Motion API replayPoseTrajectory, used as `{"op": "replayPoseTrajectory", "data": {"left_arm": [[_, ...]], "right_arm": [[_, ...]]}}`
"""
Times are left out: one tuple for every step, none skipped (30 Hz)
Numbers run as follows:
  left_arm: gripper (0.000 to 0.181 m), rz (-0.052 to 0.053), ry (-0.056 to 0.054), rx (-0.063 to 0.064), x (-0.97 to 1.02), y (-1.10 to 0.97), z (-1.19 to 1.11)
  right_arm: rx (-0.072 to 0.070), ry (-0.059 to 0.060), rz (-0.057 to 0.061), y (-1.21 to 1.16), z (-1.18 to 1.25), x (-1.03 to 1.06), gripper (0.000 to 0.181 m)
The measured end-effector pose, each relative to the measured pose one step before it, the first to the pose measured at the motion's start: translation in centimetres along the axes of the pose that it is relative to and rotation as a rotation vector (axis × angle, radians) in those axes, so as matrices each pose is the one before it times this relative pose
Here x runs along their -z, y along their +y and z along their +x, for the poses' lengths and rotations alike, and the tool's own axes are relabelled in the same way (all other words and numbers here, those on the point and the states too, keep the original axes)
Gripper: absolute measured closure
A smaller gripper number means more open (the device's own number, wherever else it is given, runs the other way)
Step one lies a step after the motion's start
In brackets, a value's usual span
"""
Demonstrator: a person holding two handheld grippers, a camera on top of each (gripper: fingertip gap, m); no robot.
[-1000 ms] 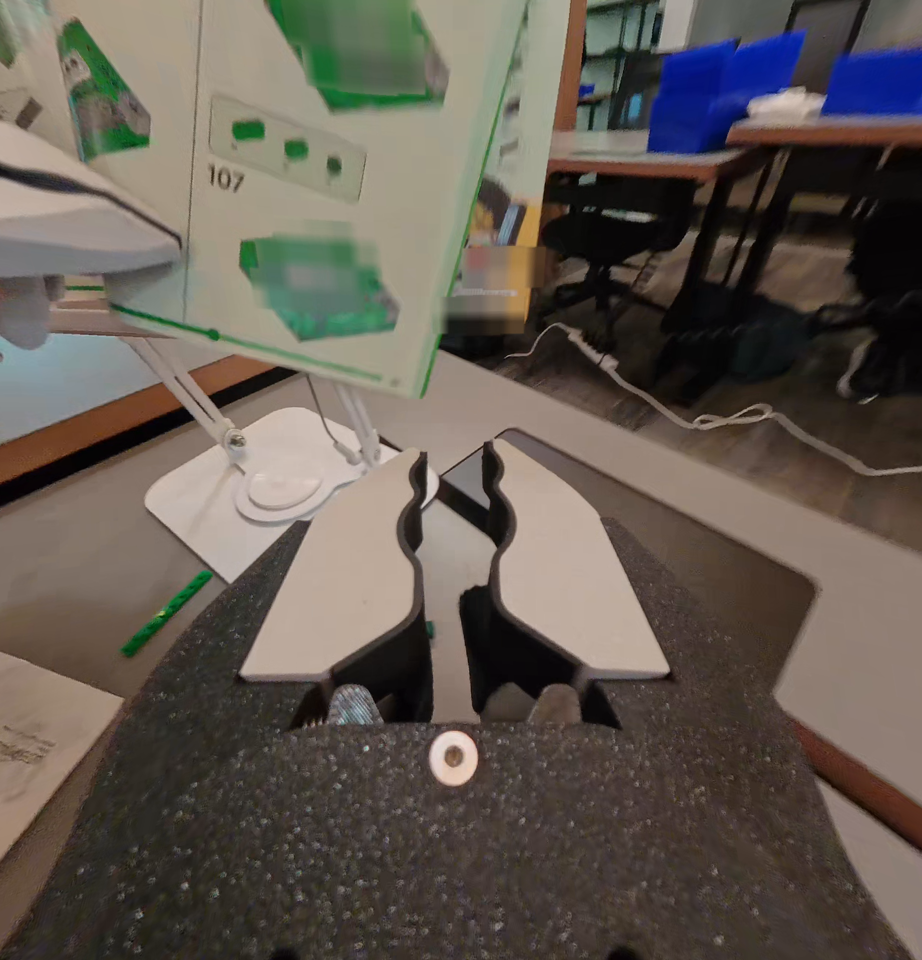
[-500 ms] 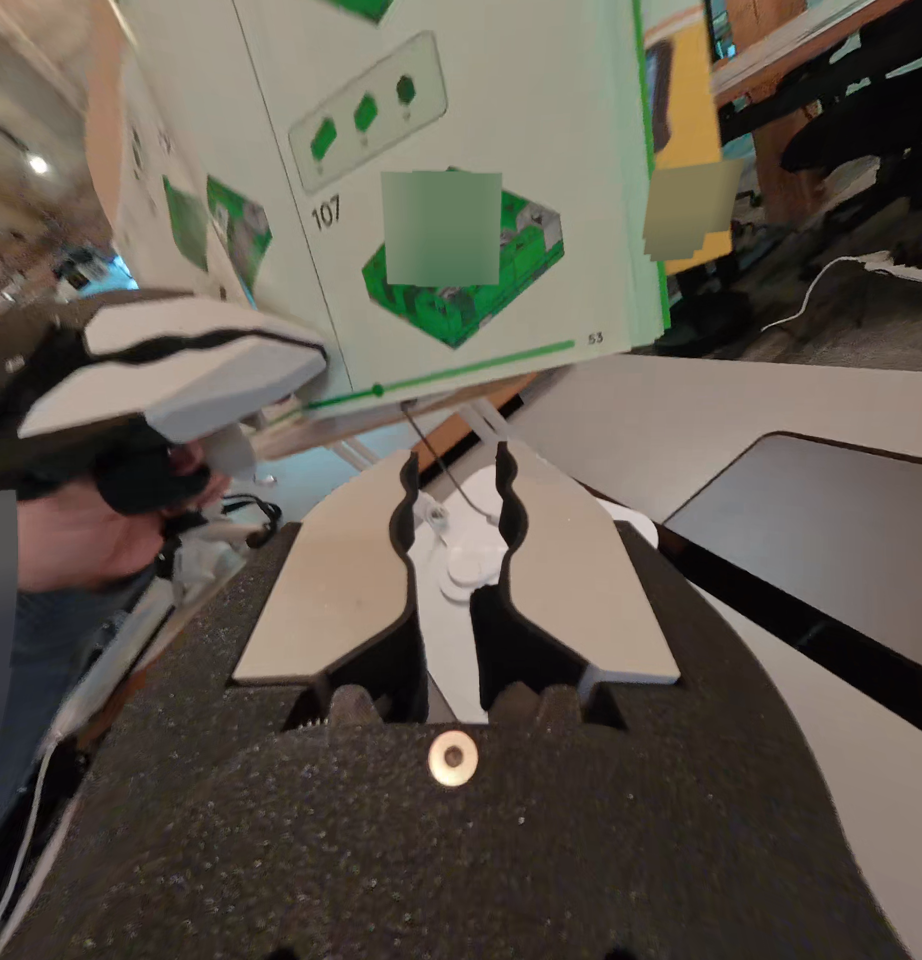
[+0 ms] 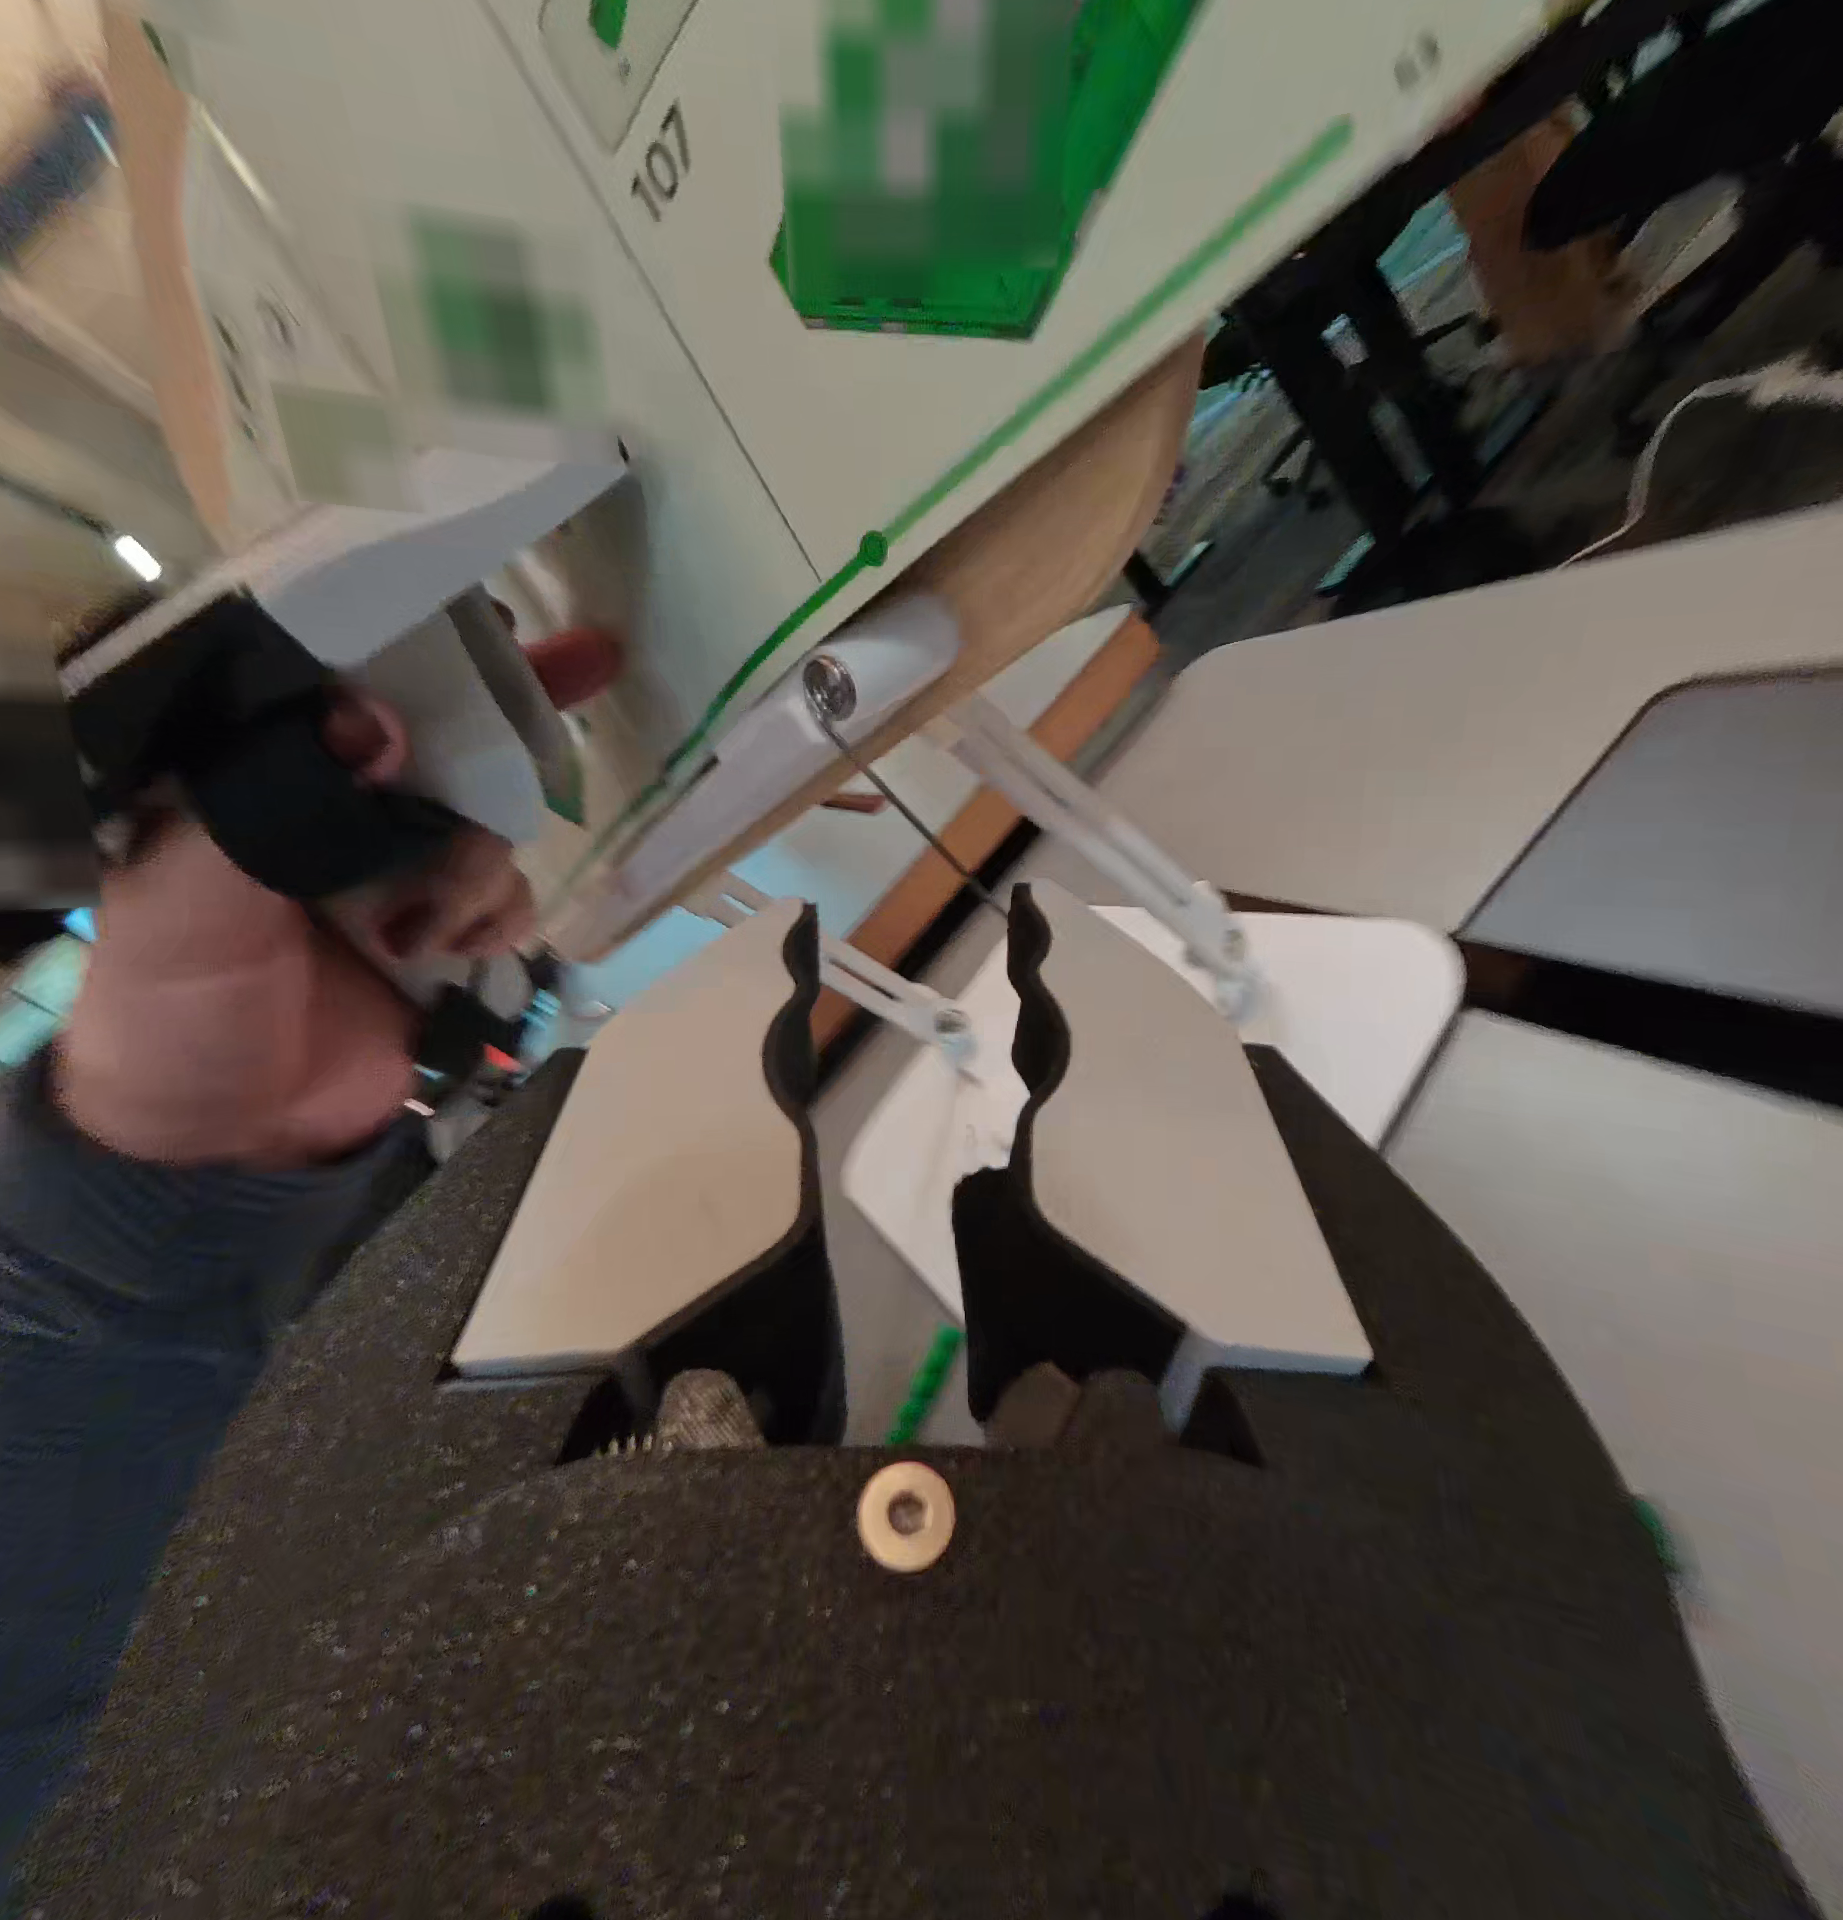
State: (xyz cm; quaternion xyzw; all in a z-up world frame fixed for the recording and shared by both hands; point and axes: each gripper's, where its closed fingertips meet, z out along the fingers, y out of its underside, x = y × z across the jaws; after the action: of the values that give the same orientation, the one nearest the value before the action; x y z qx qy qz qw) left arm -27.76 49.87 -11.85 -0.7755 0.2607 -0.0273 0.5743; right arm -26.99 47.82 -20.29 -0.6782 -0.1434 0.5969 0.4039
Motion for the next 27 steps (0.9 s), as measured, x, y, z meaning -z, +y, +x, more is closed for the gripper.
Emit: {"op": "replayPoseTrajectory", "data": {"left_arm": [[0.181,0.0014,0.0025,0.0046,-0.028,-0.008,0.005],[0.181,-0.0005,0.004,0.0005,-0.036,0.011,0.065],[0.181,-0.0037,0.0021,-0.0016,-0.025,0.046,0.075],[0.181,-0.0043,-0.0016,-0.0033,-0.028,0.02,0.044],[0.181,-0.0028,-0.002,-0.0046,-0.025,0.0,0.047],[0.181,-0.0031,-0.0007,-0.003,-0.048,-0.003,0.062],[0.181,-0.0037,0.0001,-0.0014,-0.055,0.008,0.058],[0.181,-0.0026,-0.0002,-0.0016,-0.062,-0.006,0.052],[0.181,-0.0022,-0.0029,-0.0018,-0.055,-0.014,-0.004],[0.181,-0.0012,-0.0011,-0.0014,-0.053,-0.024,0.026],[0.181,-0.0011,0.0005,-0.0005,-0.059,-0.011,0.035],[0.181,-0.0024,-0.0001,-0.0011,-0.063,0.012,0.021],[0.181,-0.002,-0.0029,-0.0012,-0.048,0.024,-0.012],[0.181,-0.0011,-0.0022,-0.0024,-0.04,0.013,0.005],[0.181,-0.0019,-0.0021,-0.0019,-0.028,0.018,-0.001],[0.181,-0.0011,-0.0007,-0.0012,-0.009,0.007,0.02],[0.181,-0.0003,0.0004,-0.0009,-0.002,-0.01,0.037],[0.181,-0.0008,-0.0007,0.0002,0.011,-0.005,0.011],[0.181,0.0009,-0.0003,0.0008,0.027,-0.023,0.009],[0.181,0.0017,-0.0002,0.002,0.043,-0.028,-0.005],[0.181,-0.0005,0.002,0.0025,0.036,-0.002,0.005],[0.181,-0.0036,0.0031,0.0041,0.019,0.05,0.01],[0.181,-0.0042,0.0026,0.0059,0.011,0.041,-0.019],[0.181,-0.0023,0.0019,0.0061,0.007,0.019,-0.021],[0.181,0.0013,0.0017,0.0053,0.011,-0.03,-0.019],[0.181,0.0013,0.0005,0.005,0.02,-0.029,-0.033],[0.181,-0.0006,-0.0029,0.005,0.013,-0.013,-0.078]], "right_arm": [[-0.0965,-0.0192,0.0346,-0.066,-0.194,-0.028,0.146],[-0.092,-0.0219,0.0388,-0.169,-0.122,-0.014,0.146],[-0.0829,-0.0091,0.0283,-0.027,0.082,-0.045,0.145],[-0.0761,-0.0024,0.0227,0.081,0.188,-0.086,0.143],[-0.0763,-0.008,0.0242,0.059,0.145,-0.076,0.142],[-0.0849,-0.0136,0.0291,-0.06,0.125,-0.05,0.14],[-0.0937,-0.0239,0.0321,-0.147,0.009,-0.002,0.14],[-0.087,-0.0245,0.0254,-0.074,-0.027,-0.004,0.139],[-0.0652,-0.0257,0.0169,0.061,-0.105,-0.026,0.14],[-0.0467,-0.0046,0.0048,0.27,0.13,-0.059,0.14],[-0.0385,-0.0015,-0.0046,0.383,0.132,-0.114,0.141],[-0.0413,-0.0105,-0.0054,0.388,0.025,-0.128,0.142],[-0.0396,-0.0179,0.006,0.241,-0.031,-0.124,0.143],[-0.0323,-0.0114,0.0101,0.092,0.062,-0.169,0.144],[-0.0182,-0.0063,0.0163,-0.13,0.114,-0.204,0.145],[-0.0135,-0.0028,0.029,-0.405,0.174,-0.161,0.146],[-0.014,0.002,0.0331,-0.502,0.216,-0.131,0.148],[-0.0065,0.0023,0.0237,-0.395,0.199,-0.156,0.149],[-0.001,-0.004,0.0164,-0.292,0.077,-0.168,0.15],[-0.0038,-0.0072,0.0173,-0.298,0.009,-0.147,0.151],[-0.0078,-0.0113,0.0168,-0.318,-0.057,-0.113,0.151],[-0.0051,-0.0102,0.0149,-0.306,-0.05,-0.068,0.153],[0.0022,-0.0042,0.009,-0.243,0.007,-0.026,0.156],[0.0118,-0.0038,0.0097,-0.284,-0.026,0.021,0.16],[0.0175,-0.015,0.0118,-0.324,-0.186,0.063,0.164],[0.0127,-0.0192,0.0052,-0.266,-0.287,0.029,0.166],[0.0101,-0.0198,0.0052,-0.221,-0.344,0.004,0.169]]}}
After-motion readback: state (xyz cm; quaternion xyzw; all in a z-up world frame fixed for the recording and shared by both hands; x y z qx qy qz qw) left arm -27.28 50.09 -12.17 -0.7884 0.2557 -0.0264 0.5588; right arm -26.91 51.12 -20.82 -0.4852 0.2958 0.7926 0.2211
